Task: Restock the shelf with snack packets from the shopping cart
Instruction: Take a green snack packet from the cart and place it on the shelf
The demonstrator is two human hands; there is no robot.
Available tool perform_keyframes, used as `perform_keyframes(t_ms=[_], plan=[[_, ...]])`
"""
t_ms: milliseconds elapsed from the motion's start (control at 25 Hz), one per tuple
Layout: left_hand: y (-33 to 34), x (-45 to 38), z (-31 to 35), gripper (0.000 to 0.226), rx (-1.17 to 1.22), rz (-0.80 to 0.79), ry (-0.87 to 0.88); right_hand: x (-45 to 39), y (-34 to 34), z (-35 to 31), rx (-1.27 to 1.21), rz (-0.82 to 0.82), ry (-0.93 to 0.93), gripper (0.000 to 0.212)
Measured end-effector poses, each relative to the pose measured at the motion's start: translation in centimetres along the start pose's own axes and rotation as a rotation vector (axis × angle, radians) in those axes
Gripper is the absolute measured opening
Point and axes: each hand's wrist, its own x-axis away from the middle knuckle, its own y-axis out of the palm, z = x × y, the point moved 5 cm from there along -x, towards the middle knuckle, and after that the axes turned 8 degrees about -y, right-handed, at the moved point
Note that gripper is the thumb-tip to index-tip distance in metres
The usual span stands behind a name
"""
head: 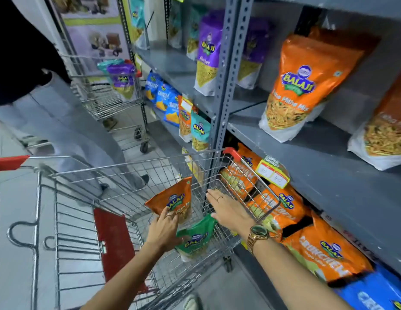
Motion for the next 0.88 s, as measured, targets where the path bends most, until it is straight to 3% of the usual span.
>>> perform_keyframes(t_ms=[80,200,440,560,760,880], plan=[[0.8,-0.4,-0.2,0.060,-0.036,-0.045,-0.007,-0.8,1.2,0.2,0.091,-0.099,0.010,0.050],[1.0,-0.8,-0.3,0.031,-0.060,-0.013,-0.015,-1.0,2.2,0.0,0.270,-0.171,0.026,0.016],[0.3,-1.4,-0.8,0.023,-0.014,0.073,-0.033,-1.0,1.6,0.0,0.292,-0.059,0.044,0.024],[-2.4,-1.4,-1.4,0.015,0.336,0.174,-0.071,-0.1,-0.9,0.8,0.144,0.137,0.083,0.026],[-8.6,-1.1,-1.1,0.005,1.396,0.288,-0.214,3.9,-8.1,2.4,-0.186,0.649,0.145,0.008],[-14.7,-1.4,2.6,0.012,1.679,0.342,-0.062,7.6,-12.9,3.3,-0.281,0.996,0.185,0.010]])
